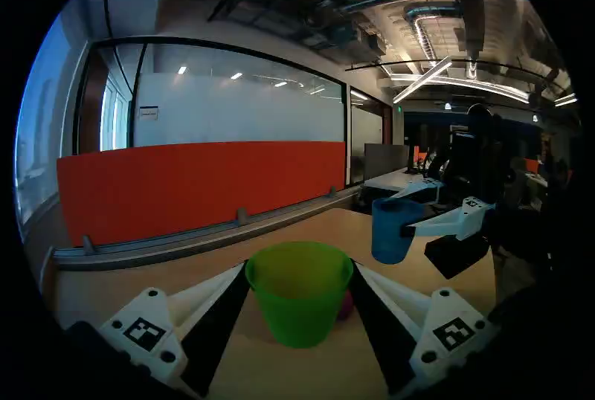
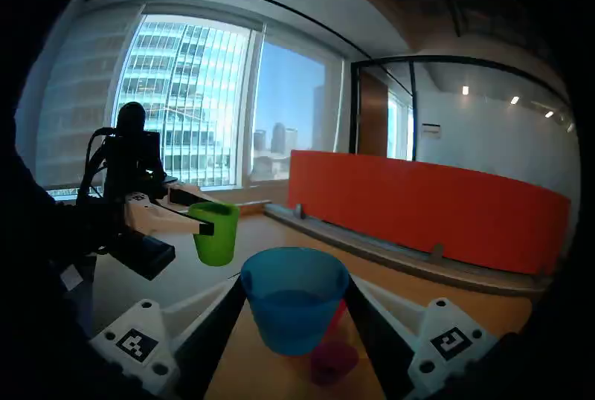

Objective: Pour water

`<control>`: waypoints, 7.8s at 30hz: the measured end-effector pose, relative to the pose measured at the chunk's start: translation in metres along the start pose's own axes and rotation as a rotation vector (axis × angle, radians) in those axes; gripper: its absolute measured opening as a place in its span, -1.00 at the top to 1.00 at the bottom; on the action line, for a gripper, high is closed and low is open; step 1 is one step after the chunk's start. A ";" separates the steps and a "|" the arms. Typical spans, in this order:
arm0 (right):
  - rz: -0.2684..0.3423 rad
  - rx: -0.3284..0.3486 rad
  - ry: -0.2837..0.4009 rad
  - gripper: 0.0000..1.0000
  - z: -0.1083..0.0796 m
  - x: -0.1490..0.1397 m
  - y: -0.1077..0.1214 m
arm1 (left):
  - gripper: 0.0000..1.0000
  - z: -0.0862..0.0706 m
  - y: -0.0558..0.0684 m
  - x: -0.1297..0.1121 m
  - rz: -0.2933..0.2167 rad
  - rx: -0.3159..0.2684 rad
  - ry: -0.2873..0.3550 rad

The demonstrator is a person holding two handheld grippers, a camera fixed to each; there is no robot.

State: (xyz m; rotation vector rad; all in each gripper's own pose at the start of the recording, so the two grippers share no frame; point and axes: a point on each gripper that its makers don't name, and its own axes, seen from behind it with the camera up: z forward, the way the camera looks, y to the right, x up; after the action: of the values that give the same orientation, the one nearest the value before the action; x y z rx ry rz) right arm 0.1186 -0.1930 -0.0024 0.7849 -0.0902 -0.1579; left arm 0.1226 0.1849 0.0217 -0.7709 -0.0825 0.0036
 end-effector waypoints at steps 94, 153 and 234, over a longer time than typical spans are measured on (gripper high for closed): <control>-0.816 -0.013 0.064 -0.83 0.053 0.147 0.016 | -0.78 0.014 0.071 -0.015 0.040 -0.133 0.025; -1.226 -0.078 0.037 -0.82 0.068 0.168 0.027 | -0.77 0.016 0.075 -0.006 0.041 -0.146 0.037; -1.564 -0.128 0.074 -0.82 0.071 0.206 0.006 | -0.77 0.022 0.074 -0.003 0.041 -0.148 0.038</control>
State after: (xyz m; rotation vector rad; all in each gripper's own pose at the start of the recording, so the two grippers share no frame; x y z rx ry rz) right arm 0.3121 -0.2738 0.0564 0.5755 0.6275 -1.5913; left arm 0.1200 0.2535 -0.0142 -0.9202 -0.0311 0.0221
